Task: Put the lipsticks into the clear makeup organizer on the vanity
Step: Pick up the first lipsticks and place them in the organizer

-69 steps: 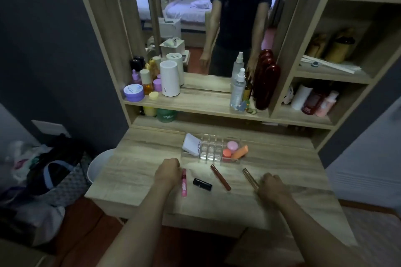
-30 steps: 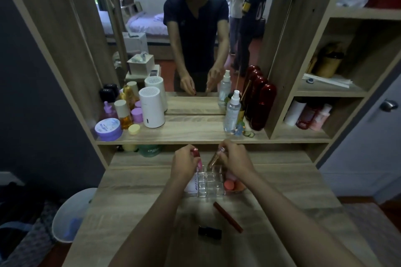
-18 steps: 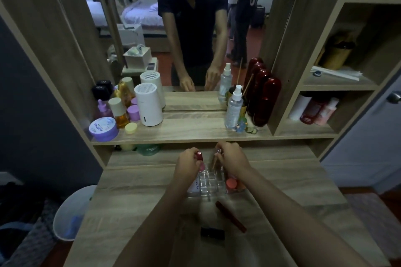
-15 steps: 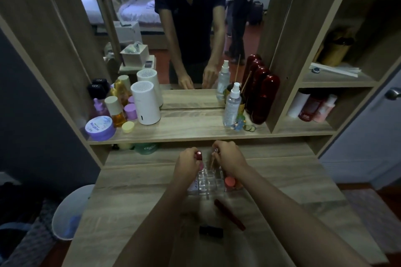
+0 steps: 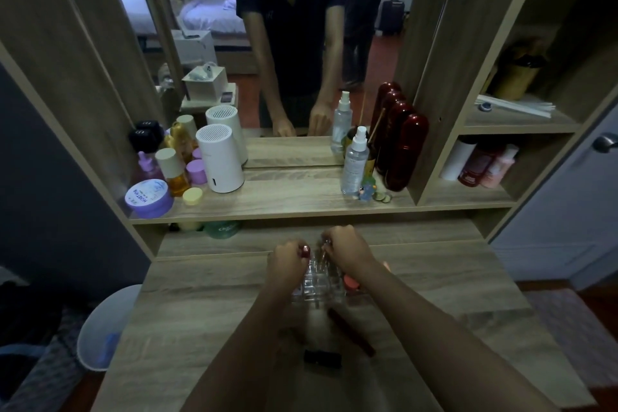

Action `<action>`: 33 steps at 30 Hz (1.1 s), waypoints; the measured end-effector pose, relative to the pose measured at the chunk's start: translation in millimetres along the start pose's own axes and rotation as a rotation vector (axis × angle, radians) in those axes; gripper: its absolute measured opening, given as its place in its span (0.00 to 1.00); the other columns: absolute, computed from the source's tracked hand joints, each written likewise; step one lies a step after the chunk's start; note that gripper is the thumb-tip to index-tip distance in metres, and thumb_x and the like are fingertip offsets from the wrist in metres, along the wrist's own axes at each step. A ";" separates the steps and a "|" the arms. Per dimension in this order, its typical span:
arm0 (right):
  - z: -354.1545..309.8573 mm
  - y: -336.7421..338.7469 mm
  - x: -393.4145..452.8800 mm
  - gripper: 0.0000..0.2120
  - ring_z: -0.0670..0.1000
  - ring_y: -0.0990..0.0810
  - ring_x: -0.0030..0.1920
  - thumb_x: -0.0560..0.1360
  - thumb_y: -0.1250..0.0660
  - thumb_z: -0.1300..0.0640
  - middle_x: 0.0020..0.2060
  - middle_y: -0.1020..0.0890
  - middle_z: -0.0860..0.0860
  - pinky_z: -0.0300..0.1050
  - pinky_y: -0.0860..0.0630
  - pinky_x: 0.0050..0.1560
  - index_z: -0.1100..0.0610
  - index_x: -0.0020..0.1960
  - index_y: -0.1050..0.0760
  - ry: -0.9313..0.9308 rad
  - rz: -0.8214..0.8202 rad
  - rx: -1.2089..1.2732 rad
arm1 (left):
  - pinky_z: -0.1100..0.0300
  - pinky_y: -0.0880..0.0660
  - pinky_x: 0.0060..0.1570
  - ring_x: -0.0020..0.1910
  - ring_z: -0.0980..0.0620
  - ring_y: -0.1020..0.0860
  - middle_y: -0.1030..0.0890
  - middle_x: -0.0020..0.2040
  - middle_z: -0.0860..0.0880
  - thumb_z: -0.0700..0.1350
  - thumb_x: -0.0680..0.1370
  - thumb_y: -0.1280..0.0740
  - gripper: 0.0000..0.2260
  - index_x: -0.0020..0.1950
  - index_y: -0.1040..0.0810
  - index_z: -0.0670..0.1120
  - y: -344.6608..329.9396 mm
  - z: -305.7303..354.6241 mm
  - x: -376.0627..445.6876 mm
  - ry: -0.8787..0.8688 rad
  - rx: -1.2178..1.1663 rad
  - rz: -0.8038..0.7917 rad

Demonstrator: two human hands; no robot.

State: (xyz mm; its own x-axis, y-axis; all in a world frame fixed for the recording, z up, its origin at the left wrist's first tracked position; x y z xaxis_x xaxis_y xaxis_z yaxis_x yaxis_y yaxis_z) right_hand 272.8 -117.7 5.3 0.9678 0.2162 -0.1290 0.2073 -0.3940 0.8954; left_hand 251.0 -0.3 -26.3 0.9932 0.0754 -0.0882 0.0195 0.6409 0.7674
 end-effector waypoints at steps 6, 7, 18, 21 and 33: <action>-1.8 -4.1 1.3 0.12 0.58 0.18 0.52 0.77 0.38 0.61 0.52 0.16 0.60 0.57 0.20 0.55 0.59 0.58 0.22 -0.003 -0.012 0.000 | 0.49 0.23 0.55 0.51 0.42 0.20 0.16 0.50 0.42 0.40 0.73 0.34 0.09 0.52 0.19 0.43 1.3 0.7 1.2 -0.008 0.008 0.012; -2.1 -4.9 0.8 0.11 0.59 0.18 0.52 0.77 0.37 0.61 0.51 0.16 0.60 0.57 0.20 0.55 0.59 0.58 0.22 -0.003 -0.018 0.000 | 0.49 0.23 0.55 0.51 0.42 0.20 0.16 0.50 0.42 0.41 0.74 0.34 0.09 0.52 0.19 0.43 1.4 1.0 1.6 -0.007 0.010 0.010; -13.4 3.7 -64.9 0.09 0.56 0.19 0.46 0.78 0.41 0.57 0.46 0.17 0.55 0.51 0.22 0.48 0.58 0.48 0.23 0.282 0.110 -0.060 | 0.54 0.27 0.61 0.59 0.45 0.22 0.20 0.61 0.41 0.38 0.74 0.34 0.18 0.65 0.26 0.40 13.9 -6.3 0.6 0.003 -0.068 0.037; 1.3 -39.0 -83.6 0.09 0.56 0.19 0.49 0.77 0.41 0.59 0.50 0.17 0.57 0.50 0.21 0.49 0.60 0.50 0.23 0.271 -0.109 -0.202 | 0.52 0.25 0.61 0.58 0.44 0.22 0.21 0.61 0.40 0.38 0.74 0.33 0.18 0.64 0.27 0.39 22.3 -9.6 -3.0 0.003 -0.078 0.052; 42.0 -96.5 -95.3 0.18 0.61 0.23 0.58 0.79 0.44 0.53 0.61 0.25 0.60 0.55 0.25 0.55 0.54 0.68 0.35 0.145 -0.303 -0.305 | 0.54 0.29 0.58 0.57 0.41 0.24 0.22 0.59 0.39 0.36 0.72 0.32 0.17 0.61 0.24 0.39 40.9 -36.3 -37.3 -0.004 -0.011 0.125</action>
State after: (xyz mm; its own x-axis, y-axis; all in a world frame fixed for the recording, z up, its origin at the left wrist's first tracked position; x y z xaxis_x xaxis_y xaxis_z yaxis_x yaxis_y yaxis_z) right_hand 166.6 -137.8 -86.7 0.8354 0.4131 -0.3627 0.4055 -0.0176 0.9139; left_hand 210.6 50.8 -14.7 0.9882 0.1525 0.0101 -0.1058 0.6352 0.7651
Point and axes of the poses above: each hand's wrist, its own x-axis towards the middle knuckle, its own y-axis out of the back of the hand, z = x × y, the point moved 9 cm from there along x, towards the middle knuckle
